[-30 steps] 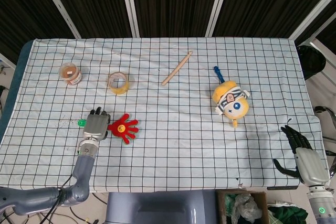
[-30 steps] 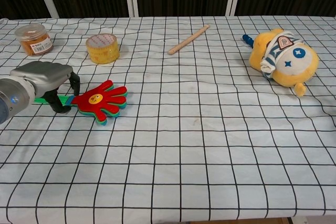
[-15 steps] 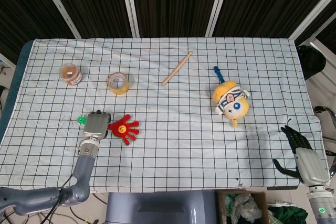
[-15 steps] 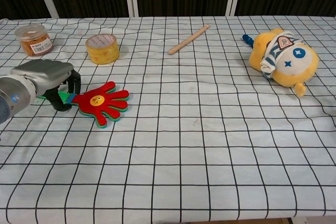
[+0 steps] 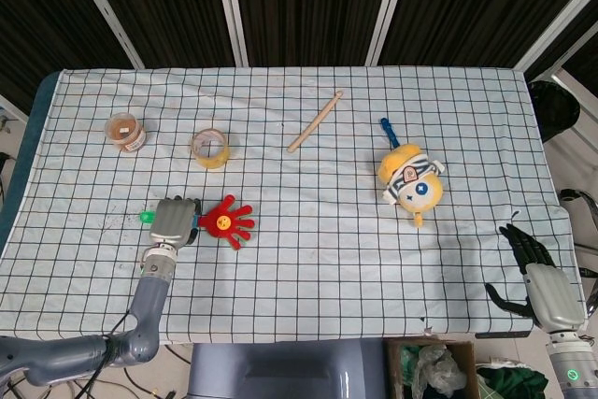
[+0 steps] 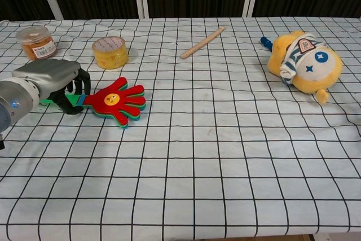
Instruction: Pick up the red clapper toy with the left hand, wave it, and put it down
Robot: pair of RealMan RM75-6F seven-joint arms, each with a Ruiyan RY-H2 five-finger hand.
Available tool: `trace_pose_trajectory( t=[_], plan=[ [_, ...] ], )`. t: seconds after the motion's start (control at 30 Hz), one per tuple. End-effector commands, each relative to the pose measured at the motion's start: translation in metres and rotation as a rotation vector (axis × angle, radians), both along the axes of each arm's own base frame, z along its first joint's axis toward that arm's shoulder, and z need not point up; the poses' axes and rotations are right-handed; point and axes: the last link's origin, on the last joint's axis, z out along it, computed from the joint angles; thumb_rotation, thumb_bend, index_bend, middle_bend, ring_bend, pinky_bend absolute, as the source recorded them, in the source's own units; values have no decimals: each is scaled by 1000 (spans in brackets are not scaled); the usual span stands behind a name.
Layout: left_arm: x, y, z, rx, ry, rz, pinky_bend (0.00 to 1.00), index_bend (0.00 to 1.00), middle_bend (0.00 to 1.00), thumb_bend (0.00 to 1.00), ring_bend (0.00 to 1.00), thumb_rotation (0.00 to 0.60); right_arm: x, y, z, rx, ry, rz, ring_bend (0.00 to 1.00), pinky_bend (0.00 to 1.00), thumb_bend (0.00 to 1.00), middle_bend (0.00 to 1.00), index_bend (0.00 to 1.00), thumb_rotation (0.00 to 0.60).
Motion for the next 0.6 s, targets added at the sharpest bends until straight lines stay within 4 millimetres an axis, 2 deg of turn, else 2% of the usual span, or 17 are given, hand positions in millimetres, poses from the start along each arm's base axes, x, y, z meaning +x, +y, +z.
trace_pose_trajectory(
  t=[0.03, 0.4, 0.6],
  plan=[
    [5, 0, 3, 17, -52, -21, 498, 547, 546, 432, 396, 600, 0, 0, 0, 0, 0, 1, 0, 56, 284, 0, 0, 600],
    [17, -7, 7, 43, -224, -144, 546, 523, 544, 514, 423, 600, 0, 0, 0, -1, 0, 2, 0, 56, 285, 0, 0, 600],
    [20, -10, 10, 29, -254, -175, 551, 511, 539, 605, 416, 600, 0, 1, 0, 0, -1, 2, 0, 56, 285, 0, 0, 600]
  ],
)
